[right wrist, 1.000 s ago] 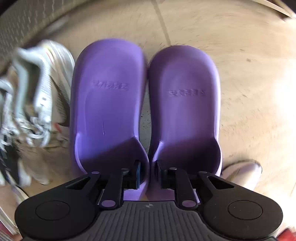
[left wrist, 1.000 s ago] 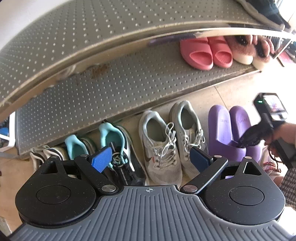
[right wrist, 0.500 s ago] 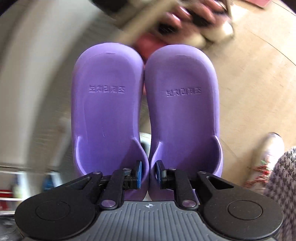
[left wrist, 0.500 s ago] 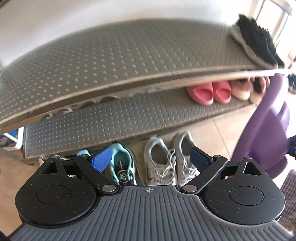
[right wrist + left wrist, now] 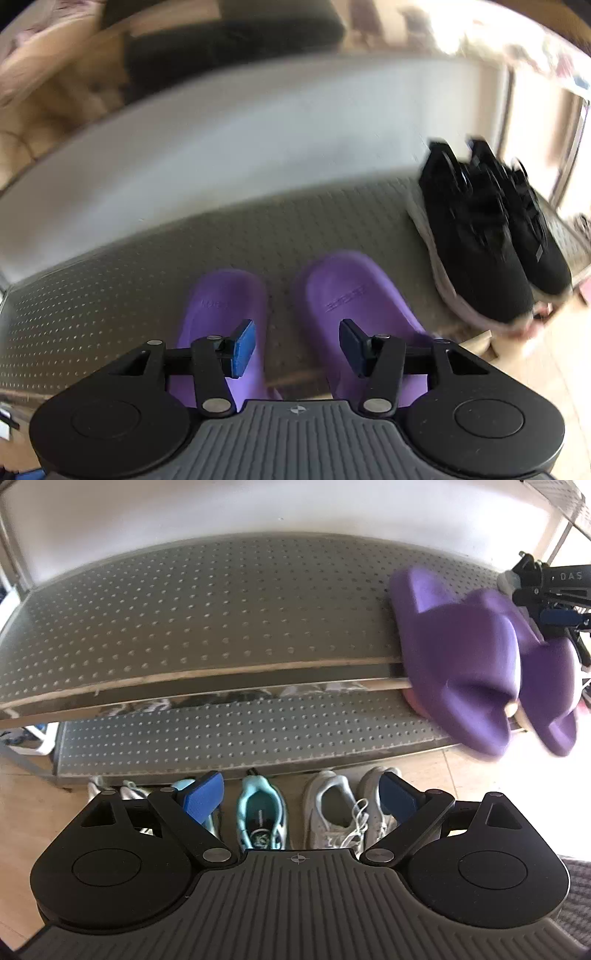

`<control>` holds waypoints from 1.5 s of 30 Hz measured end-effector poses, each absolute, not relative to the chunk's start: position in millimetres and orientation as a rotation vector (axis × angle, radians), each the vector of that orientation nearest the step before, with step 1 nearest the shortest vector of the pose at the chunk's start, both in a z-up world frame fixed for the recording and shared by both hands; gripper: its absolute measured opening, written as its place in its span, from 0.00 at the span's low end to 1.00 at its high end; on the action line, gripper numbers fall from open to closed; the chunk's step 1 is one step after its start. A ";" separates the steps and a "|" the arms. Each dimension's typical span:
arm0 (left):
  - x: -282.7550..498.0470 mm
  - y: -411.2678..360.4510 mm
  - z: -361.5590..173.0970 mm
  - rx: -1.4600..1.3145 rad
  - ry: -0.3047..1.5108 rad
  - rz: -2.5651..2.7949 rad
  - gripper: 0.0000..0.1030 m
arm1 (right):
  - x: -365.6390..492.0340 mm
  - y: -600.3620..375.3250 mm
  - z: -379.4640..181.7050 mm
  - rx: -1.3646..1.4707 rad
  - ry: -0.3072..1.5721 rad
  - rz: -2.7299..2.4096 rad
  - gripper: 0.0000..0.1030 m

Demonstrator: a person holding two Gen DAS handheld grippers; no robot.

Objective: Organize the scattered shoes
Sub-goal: 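Lift the purple slides with the right gripper up to the upper shelf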

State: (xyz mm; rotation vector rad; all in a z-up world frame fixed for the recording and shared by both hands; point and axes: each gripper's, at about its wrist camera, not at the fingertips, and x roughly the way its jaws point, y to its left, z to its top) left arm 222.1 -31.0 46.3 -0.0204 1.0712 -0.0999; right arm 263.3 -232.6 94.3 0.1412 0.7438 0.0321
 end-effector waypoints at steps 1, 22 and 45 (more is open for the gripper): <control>224.4 -35.1 43.7 -0.017 1.081 -0.105 0.92 | 254.6 -234.0 94.8 0.127 0.721 0.038 0.62; 224.8 -95.2 18.2 0.057 1.127 -0.167 0.92 | 294.4 -326.1 22.5 0.022 0.975 -0.113 0.30; 228.7 -72.7 10.8 0.032 1.163 -0.147 0.92 | 370.6 -302.3 34.7 0.155 0.642 -0.080 0.27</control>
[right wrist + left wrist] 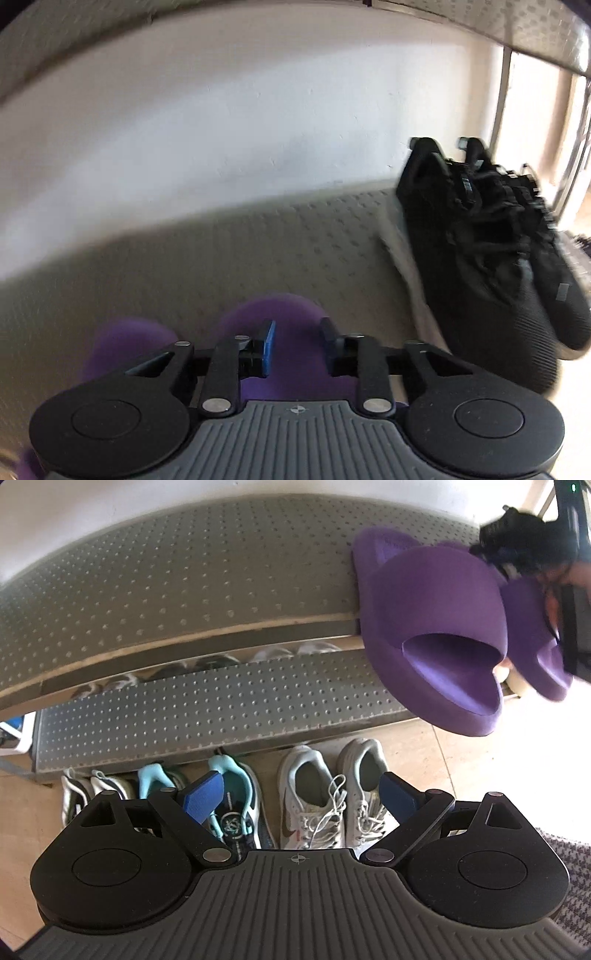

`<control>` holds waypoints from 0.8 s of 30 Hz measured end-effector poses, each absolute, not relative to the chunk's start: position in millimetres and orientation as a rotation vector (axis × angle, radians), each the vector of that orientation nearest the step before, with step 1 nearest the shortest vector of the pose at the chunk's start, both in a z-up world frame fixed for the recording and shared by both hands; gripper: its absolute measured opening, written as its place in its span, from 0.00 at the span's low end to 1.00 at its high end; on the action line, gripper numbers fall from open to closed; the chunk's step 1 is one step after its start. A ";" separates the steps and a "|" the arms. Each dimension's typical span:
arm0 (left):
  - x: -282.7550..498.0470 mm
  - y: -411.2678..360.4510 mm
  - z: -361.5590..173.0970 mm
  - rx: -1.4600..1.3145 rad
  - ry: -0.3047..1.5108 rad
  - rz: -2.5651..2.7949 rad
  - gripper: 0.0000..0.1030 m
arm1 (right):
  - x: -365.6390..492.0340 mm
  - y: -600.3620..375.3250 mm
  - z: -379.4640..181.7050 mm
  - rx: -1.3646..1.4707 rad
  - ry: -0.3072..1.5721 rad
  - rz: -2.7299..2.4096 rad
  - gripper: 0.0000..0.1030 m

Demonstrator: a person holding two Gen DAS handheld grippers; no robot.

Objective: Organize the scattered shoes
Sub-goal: 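Lift the purple slides with the right gripper up to the upper shelf, then lower the purple slides beside the black sneakers and open the right gripper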

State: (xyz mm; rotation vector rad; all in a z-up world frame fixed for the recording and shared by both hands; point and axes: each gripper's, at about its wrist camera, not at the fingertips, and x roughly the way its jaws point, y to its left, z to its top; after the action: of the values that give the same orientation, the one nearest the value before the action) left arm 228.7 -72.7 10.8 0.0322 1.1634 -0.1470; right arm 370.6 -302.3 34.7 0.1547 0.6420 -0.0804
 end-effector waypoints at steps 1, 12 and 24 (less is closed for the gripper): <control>229.2 -74.0 10.5 0.034 1.162 -0.149 0.92 | 374.5 -305.9 35.7 0.158 0.593 -0.084 0.46; 220.0 -71.6 29.8 0.012 1.111 -0.149 0.92 | 275.0 -308.5 97.4 0.106 0.613 -0.009 0.81; 212.0 -73.7 34.6 0.027 1.093 -0.139 0.92 | 202.5 -256.7 63.9 -0.239 0.746 0.304 0.92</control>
State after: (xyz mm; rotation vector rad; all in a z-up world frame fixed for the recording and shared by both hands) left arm 212.0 -73.7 34.6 0.0268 1.0927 -0.1392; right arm 202.5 -256.7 63.9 -0.2392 0.7462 0.3038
